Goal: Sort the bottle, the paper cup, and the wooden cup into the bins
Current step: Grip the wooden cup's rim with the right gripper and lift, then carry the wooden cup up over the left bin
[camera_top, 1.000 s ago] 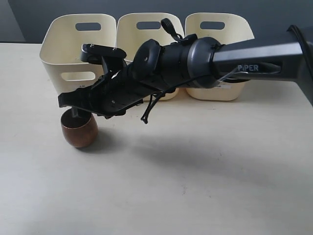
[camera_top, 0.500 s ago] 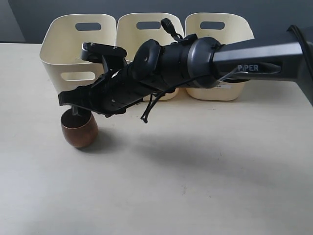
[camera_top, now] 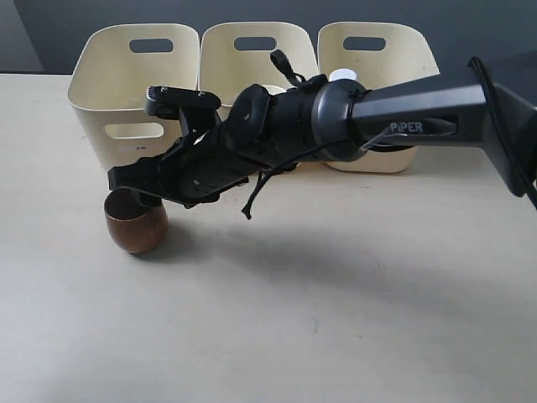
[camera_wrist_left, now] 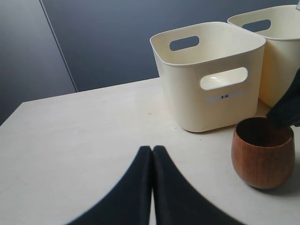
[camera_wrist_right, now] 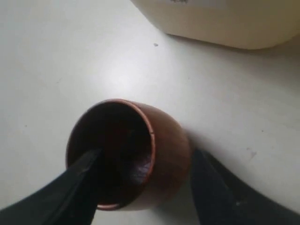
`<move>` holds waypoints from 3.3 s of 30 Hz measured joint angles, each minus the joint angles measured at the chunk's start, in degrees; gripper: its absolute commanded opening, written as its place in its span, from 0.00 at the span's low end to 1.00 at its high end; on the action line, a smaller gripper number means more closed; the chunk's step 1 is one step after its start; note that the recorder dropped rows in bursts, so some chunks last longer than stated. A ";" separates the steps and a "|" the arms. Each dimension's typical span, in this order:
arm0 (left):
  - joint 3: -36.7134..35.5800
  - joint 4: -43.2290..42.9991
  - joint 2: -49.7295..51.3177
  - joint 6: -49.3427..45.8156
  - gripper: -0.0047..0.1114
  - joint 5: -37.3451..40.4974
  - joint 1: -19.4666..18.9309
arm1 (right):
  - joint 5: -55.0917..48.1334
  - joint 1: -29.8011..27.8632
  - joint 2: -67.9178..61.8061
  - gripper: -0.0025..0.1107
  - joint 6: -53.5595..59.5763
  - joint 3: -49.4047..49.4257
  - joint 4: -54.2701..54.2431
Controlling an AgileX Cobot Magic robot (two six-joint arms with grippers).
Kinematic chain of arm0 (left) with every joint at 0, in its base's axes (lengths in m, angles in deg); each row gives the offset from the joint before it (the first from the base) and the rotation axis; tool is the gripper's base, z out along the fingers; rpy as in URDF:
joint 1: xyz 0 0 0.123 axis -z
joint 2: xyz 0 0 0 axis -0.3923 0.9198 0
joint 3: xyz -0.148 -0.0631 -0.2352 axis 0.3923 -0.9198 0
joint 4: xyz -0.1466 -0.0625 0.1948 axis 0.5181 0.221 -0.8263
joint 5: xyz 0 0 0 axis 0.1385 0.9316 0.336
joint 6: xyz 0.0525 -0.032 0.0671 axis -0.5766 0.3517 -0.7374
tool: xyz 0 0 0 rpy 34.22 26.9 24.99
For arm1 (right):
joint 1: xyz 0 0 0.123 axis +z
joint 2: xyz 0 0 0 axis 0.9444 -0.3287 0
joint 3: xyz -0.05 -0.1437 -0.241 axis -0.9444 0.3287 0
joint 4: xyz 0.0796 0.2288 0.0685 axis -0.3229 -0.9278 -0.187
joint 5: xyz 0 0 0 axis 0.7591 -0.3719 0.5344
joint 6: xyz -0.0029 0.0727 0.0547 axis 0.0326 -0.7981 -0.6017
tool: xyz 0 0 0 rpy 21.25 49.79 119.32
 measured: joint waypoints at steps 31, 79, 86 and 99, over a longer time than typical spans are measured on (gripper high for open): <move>0.00 0.00 0.00 0.00 0.04 0.00 0.00 | -1.90 0.11 -2.55 0.01 -1.08 -0.31 -1.13; 0.00 0.00 0.00 0.00 0.04 0.00 0.00 | 4.48 -8.82 0.05 0.01 -8.76 -20.02 4.72; 0.00 0.00 0.00 0.00 0.04 0.00 0.00 | 5.24 -8.82 -4.59 0.10 -8.42 -20.02 4.72; 0.00 0.00 0.00 0.00 0.04 0.00 0.00 | 5.14 -8.48 -4.59 0.46 -7.83 -20.89 4.50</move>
